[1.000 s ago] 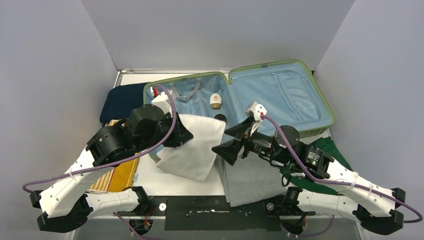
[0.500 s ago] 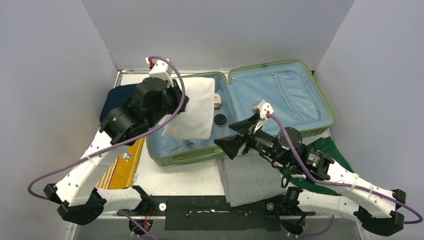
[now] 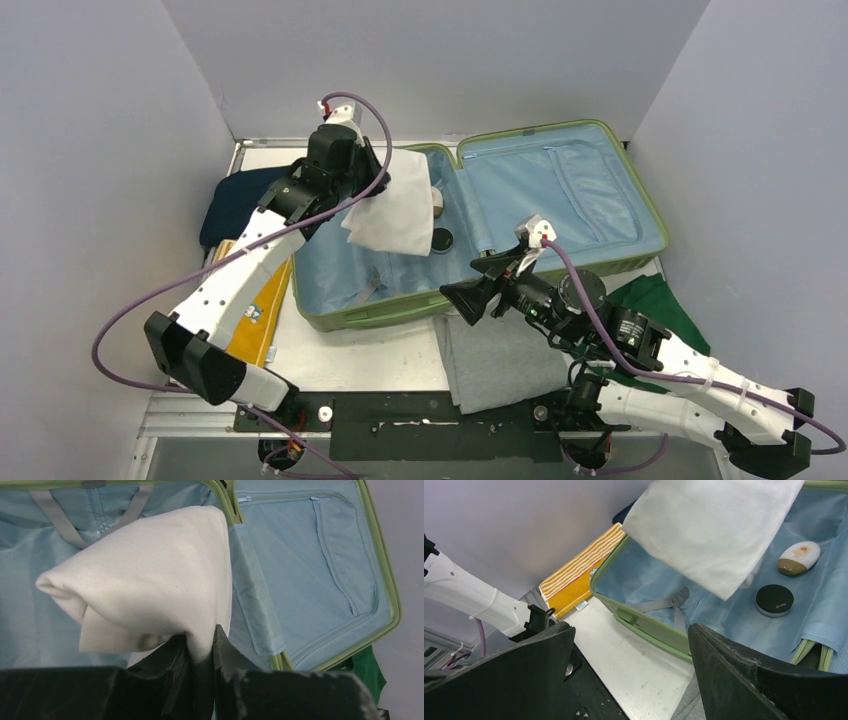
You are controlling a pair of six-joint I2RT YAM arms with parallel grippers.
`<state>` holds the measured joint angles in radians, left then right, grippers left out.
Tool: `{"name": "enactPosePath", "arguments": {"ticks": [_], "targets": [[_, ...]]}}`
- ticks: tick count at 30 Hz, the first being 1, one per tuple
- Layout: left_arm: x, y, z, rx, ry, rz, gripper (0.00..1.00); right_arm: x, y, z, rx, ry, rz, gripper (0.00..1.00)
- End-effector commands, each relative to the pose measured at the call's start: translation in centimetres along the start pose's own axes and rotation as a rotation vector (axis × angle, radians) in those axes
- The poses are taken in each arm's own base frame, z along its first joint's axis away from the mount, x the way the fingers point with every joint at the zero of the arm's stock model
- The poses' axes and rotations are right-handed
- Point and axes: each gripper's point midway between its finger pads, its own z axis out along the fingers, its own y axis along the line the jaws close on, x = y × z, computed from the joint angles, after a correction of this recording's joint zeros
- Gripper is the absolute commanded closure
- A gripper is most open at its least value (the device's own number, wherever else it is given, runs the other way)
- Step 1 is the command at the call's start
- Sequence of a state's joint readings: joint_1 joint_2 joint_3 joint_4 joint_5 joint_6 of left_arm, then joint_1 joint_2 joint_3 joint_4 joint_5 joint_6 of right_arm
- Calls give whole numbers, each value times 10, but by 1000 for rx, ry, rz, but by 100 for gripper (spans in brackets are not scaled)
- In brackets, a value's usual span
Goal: Pack the luggage
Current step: Place the clothes in the luggage.
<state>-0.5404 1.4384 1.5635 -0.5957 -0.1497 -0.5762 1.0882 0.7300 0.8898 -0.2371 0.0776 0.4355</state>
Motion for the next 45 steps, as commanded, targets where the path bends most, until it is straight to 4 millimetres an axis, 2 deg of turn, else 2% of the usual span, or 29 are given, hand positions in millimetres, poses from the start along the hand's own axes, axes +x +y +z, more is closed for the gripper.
{"name": "enactPosePath", "arguments": {"ticks": [1, 11, 16, 19, 23, 32, 37, 45], "targets": [[-39, -28, 10, 137, -126, -61, 100, -7, -3, -9, 13, -48, 34, 14], [-10, -20, 61, 126, -56, -90, 100, 3, -12, -15, 41, -37, 45, 15], [3, -14, 75, 114, -32, -99, 100, 7, -14, -14, 48, -29, 43, 15], [9, -14, 76, 122, -20, -114, 100, 9, -15, -13, 55, -23, 40, 15], [5, -17, 68, 136, -30, -128, 100, 11, -17, -12, 62, -20, 34, 14], [-14, -24, 29, 177, -92, -182, 100, 16, -20, -10, 73, -10, 27, 15], [-23, -5, 16, 107, -176, -247, 100, 18, -20, -7, 73, -13, 39, 15], [-50, 28, -6, 12, -402, -506, 100, 15, -18, -3, 69, -23, 55, 15]]}}
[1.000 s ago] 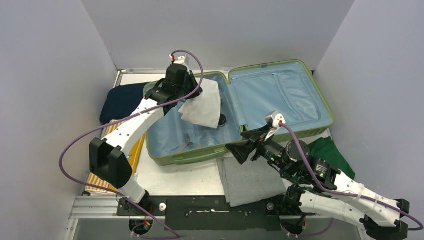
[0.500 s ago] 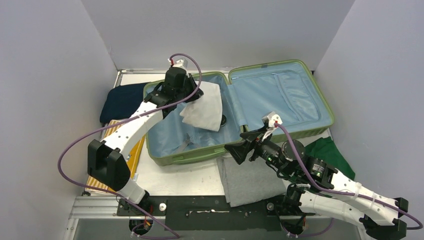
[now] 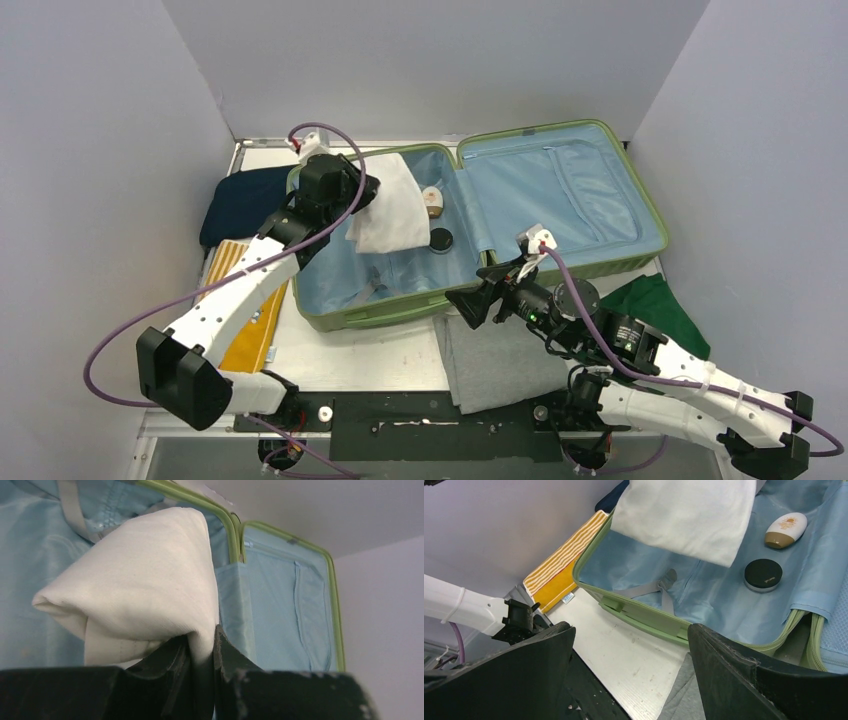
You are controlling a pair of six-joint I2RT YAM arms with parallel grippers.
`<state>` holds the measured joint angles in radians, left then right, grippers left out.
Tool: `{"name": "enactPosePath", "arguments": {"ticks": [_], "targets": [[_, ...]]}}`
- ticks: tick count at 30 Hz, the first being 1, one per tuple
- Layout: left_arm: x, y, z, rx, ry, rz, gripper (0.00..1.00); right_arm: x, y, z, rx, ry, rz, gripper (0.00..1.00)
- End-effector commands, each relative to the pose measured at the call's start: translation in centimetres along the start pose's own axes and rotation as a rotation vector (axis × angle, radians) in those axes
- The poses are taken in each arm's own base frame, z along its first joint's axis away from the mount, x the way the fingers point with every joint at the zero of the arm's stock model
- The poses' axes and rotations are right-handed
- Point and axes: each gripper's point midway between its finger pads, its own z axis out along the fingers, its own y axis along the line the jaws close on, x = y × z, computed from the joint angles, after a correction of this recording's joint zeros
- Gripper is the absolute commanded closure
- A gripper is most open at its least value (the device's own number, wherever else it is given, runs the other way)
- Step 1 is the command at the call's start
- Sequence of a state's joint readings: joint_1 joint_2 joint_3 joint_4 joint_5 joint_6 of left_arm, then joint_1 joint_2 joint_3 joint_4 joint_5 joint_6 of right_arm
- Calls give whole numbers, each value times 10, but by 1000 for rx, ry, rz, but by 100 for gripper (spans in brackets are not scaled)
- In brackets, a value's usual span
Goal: Pack the luggage
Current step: Place the clothes in the luggage.
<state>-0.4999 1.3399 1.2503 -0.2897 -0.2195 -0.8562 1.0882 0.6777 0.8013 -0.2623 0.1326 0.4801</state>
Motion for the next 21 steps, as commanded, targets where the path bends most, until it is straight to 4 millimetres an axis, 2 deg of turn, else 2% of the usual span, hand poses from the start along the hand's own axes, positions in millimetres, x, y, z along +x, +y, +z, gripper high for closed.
{"name": "enactPosePath", "arguments": {"ticks": [1, 6, 11, 16, 21], "targets": [[-66, -16, -20, 48, -283, -237, 100, -12, 4, 3, -6, -57, 26, 15], [-86, 0, -26, 3, -421, -390, 100, -14, 3, 4, 0, -70, 38, 15], [-96, 15, -27, -31, -519, -507, 100, -13, 3, 4, 1, -70, 41, 15], [-91, 10, -21, -53, -497, -520, 100, -13, 0, -1, 10, -73, 42, 15], [-87, 6, -22, 9, -510, -560, 100, -10, -4, -5, 20, -74, 51, 15]]}}
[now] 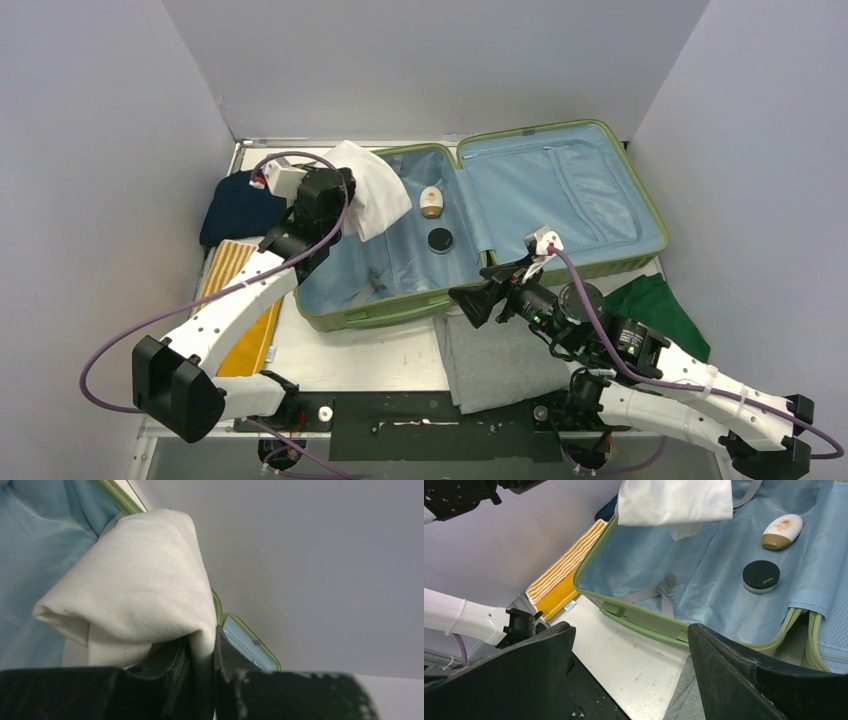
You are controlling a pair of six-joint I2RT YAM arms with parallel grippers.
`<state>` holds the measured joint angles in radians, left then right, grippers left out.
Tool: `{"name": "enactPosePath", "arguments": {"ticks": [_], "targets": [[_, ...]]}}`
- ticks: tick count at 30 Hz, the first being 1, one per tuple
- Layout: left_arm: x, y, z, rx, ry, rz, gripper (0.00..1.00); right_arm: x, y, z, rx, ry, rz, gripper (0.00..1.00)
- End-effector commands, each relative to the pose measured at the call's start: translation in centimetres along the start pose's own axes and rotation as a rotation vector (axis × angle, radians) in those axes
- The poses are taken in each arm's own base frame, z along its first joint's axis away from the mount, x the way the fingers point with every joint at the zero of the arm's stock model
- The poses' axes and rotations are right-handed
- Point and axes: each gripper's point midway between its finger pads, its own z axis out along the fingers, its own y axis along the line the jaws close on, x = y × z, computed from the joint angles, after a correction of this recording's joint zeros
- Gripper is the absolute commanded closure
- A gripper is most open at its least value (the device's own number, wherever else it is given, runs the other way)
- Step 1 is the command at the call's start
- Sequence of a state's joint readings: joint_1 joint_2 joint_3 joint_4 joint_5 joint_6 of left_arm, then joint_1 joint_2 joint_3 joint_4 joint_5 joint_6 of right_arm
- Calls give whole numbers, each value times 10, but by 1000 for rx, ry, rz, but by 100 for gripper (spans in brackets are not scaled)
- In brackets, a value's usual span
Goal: Pack the luggage
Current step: Place the clothes in the luggage.
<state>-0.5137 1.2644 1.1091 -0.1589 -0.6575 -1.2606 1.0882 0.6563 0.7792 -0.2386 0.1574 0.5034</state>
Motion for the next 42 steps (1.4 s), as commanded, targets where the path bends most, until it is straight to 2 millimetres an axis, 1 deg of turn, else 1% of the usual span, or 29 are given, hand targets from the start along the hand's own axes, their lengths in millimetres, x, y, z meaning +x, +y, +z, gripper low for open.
{"name": "enactPosePath", "arguments": {"ticks": [1, 4, 6, 9, 11, 13, 15, 18, 22, 26, 31, 34, 39, 42], "targets": [[-18, -46, -8, 156, -51, -186, 100, -6, -1, -4, 6, -41, 24, 15], [-6, -60, -4, 202, -2, -188, 100, -2, -2, -4, 4, -28, 29, 15], [6, -71, -1, 231, 50, -178, 100, 0, -2, -5, 5, -24, 30, 15], [32, -85, 2, 275, 163, -136, 100, 0, -3, -8, 7, -21, 29, 15], [52, -89, 1, 296, 253, -95, 100, -1, -5, -10, 11, -26, 30, 15], [70, -87, -1, 312, 343, -32, 100, -2, -6, -13, 13, -28, 32, 15], [83, -78, -5, 318, 408, 42, 100, -3, -8, -16, 20, -31, 34, 15], [95, -60, -8, 320, 477, 133, 100, -2, -10, -20, 24, -34, 37, 15], [113, -21, 2, 241, 564, 221, 100, 1, -12, -20, 29, -32, 43, 15], [121, 9, 14, 184, 575, 275, 100, 4, -11, -18, 27, -26, 52, 15], [120, 44, 30, 98, 578, 340, 100, 4, -11, -18, 27, -23, 58, 15], [112, 61, 37, 51, 556, 358, 100, 4, -12, -19, 33, -21, 58, 15], [95, 76, 47, 12, 509, 380, 100, 7, -14, -19, 39, -16, 62, 15], [94, 86, 49, -13, 516, 415, 100, 10, -15, -18, 44, -9, 60, 15]]}}
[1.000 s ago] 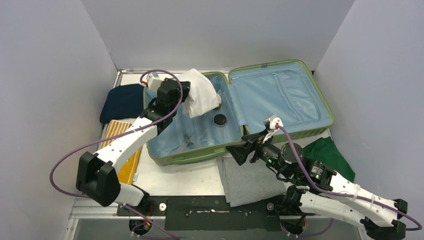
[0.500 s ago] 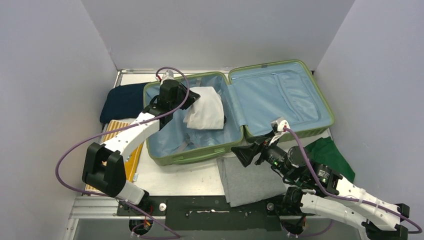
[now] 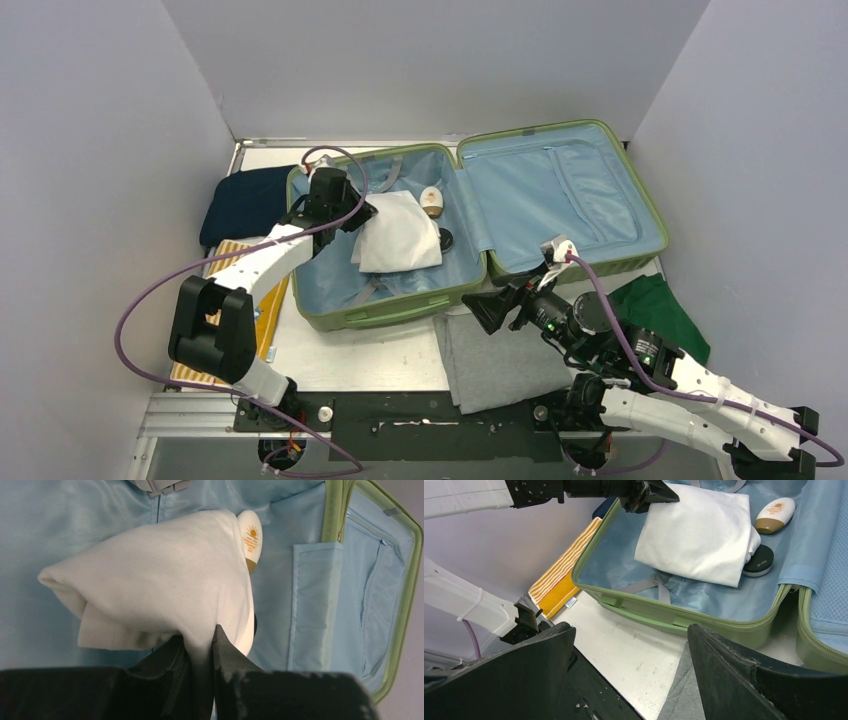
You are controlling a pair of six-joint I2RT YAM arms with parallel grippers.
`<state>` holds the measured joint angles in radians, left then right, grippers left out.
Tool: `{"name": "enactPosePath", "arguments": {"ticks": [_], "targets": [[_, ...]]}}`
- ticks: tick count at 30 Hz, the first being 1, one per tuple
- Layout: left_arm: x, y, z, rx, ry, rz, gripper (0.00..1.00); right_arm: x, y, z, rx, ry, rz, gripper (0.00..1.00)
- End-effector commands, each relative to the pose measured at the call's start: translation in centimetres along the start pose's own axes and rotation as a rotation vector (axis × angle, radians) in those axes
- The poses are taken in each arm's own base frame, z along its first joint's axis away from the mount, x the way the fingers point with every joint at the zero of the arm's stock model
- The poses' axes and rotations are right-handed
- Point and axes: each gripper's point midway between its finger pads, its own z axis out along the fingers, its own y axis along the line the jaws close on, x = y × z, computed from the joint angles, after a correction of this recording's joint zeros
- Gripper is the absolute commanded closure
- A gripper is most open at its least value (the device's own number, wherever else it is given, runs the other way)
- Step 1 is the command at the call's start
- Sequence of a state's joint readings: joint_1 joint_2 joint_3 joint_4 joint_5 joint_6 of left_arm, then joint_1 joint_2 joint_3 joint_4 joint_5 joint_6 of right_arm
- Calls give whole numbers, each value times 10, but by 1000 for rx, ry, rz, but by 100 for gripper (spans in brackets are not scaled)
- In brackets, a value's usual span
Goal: Pack the luggage
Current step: Place the clothes in the luggage.
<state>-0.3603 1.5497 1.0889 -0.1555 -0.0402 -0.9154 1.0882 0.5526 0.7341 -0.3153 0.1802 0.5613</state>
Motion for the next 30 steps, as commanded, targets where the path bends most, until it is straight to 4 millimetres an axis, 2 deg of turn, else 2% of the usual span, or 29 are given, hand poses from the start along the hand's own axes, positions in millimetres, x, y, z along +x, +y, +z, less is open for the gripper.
{"name": "enactPosePath", "arguments": {"ticks": [1, 10, 11, 13, 15, 18, 22, 24, 26, 30], "targets": [[-18, -2, -2, 5, -48, 53, 100, 1, -3, 3, 16, -13, 6, 15], [-12, 25, 9, -111, 5, 151, 100, 6, -2, 9, 20, 9, -3, 15], [-10, 28, 10, -129, 21, 159, 93, 7, -2, 9, 20, 11, -5, 15], [-10, 29, 10, -140, 32, 165, 63, 7, -2, 10, 20, 11, -4, 15], [-15, 27, 4, -142, 17, 167, 41, 7, -2, 10, 20, 12, -4, 15], [-30, 25, -13, -167, -35, 181, 23, 6, -2, 9, 20, 12, -5, 15], [-48, 26, -45, -211, -92, 215, 19, 7, -3, 9, 24, 20, -7, 15], [-46, 26, -59, -208, -93, 230, 18, 8, -3, 10, 26, 22, -10, 15], [-36, 29, -69, -204, -66, 247, 18, 10, -3, 11, 28, 26, -10, 15], [7, 44, -70, -209, 39, 273, 18, 15, -1, 19, 20, 41, -20, 15]]}}
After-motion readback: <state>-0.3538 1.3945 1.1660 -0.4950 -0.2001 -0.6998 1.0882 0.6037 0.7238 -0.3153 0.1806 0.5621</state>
